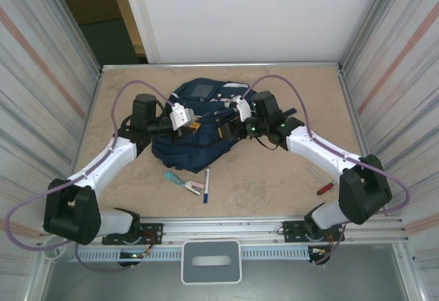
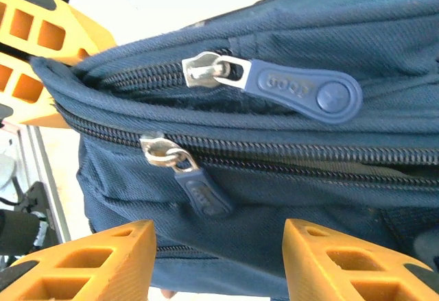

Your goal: Pack books, pencil case, and school supplies into a backpack

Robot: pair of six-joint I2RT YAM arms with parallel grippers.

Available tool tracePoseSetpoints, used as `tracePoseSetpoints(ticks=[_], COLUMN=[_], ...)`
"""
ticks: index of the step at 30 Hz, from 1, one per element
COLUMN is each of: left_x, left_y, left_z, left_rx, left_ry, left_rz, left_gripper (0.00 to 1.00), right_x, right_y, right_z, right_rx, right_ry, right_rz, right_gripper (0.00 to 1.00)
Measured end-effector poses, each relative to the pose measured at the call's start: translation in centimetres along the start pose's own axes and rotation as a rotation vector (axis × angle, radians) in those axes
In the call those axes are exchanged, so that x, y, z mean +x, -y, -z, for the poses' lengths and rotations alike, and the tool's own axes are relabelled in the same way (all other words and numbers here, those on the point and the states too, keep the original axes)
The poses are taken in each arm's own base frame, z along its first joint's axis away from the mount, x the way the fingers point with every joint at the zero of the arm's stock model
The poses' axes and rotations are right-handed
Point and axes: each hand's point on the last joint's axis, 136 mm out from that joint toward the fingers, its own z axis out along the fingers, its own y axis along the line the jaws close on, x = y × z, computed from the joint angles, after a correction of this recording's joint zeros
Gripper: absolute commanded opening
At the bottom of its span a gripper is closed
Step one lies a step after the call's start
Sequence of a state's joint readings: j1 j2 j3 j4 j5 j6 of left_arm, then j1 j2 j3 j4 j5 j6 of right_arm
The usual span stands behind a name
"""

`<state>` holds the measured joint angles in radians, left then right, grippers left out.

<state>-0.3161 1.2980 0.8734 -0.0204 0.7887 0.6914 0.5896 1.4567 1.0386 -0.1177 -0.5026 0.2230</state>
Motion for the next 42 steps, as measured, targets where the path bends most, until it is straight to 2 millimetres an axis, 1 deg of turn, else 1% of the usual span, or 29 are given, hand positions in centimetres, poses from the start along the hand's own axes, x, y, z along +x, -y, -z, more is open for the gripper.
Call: tracePoseSetpoints(ticks=[4, 7, 9, 12, 14, 18, 20, 21, 25, 26, 30, 32, 33, 35, 36, 37, 39, 42], left_x=[0.0, 0.0, 0.0, 0.0, 0.1, 0.1, 0.0, 0.0, -0.2, -0.2, -0.1, -0.1, -0.1, -0.2, -0.1, -0.1, -0.1, -0.2], left_y=[-0.1, 0.0, 0.0, 0.0, -0.1, -0.2, -0.3, -0.3, -0.3, -0.3, -0.1, -0.1, 0.0, 0.0, 0.1, 0.0, -0.2, -0.3], left_z=[0.0, 0.0, 0.0, 0.0, 0.0, 0.0, 0.1, 0.1, 0.2, 0.2, 0.1, 0.1, 0.0, 0.0, 0.0, 0.1, 0.5, 0.7], left_rx=[-0.002, -0.002, -0.001, -0.002, -0.004, -0.011, -0.014, -0.016, -0.022, -0.022, -0.018, -0.017, -0.018, -0.019, -0.017, -0.017, -0.022, -0.023], left_ry=[-0.001, -0.002, -0.004, -0.004, -0.006, -0.01, -0.008, -0.007, -0.005, -0.005, -0.004, 0.005, 0.011, 0.022, 0.024, 0.025, 0.029, 0.033], left_rz=[0.0, 0.0, 0.002, 0.002, 0.001, -0.003, -0.007, -0.009, -0.014, -0.015, -0.015, -0.016, -0.014, -0.015, -0.013, -0.01, -0.007, -0.003], left_gripper=[0.0, 0.0, 0.0, 0.0, 0.0, 0.0, 0.0, 0.0, 0.0, 0.0, 0.0, 0.0, 0.0, 0.0, 0.0, 0.0, 0.0, 0.0], right_x=[-0.5, -0.7, -0.6, -1.0, -1.1, -1.2, -1.2, -1.2, -1.1, -1.0, -0.7, -1.0, -1.2, -1.1, -1.0, -1.0, -1.4, -2.1], right_y=[-0.4, -0.4, -0.4, -0.5, -0.5, 0.2, 1.1, 1.7, 5.9, 6.7, 8.3, 9.1, 9.6, 10.2, 10.4, 10.9, 12.5, 14.8], right_z=[-0.7, -1.5, -1.8, -1.9, -1.9, -1.7, -1.5, -1.3, -0.3, 0.0, 0.4, 0.5, 0.6, 0.7, 0.9, 1.2, 2.3, 4.3], right_rx=[-0.041, -0.069, -0.081, -0.088, -0.084, -0.046, -0.007, 0.018, 0.16, 0.19, 0.266, 0.279, 0.286, 0.279, 0.278, 0.285, 0.293, 0.278], right_ry=[0.007, 0.004, 0.002, 0.014, 0.021, 0.028, 0.035, 0.041, 0.062, 0.063, 0.05, 0.043, 0.04, 0.031, 0.027, 0.031, 0.06, 0.12], right_rz=[0.009, 0.01, 0.008, 0.01, 0.013, 0.003, -0.019, -0.032, -0.117, -0.133, -0.171, -0.205, -0.221, -0.242, -0.248, -0.265, -0.308, -0.409], right_gripper=[0.47, 0.4, 0.32, 0.1, 0.0, 0.0, 0.0, 0.0, 0.0, 0.0, 0.0, 0.0, 0.0, 0.19, 0.31, 0.4, 0.5, 0.57])
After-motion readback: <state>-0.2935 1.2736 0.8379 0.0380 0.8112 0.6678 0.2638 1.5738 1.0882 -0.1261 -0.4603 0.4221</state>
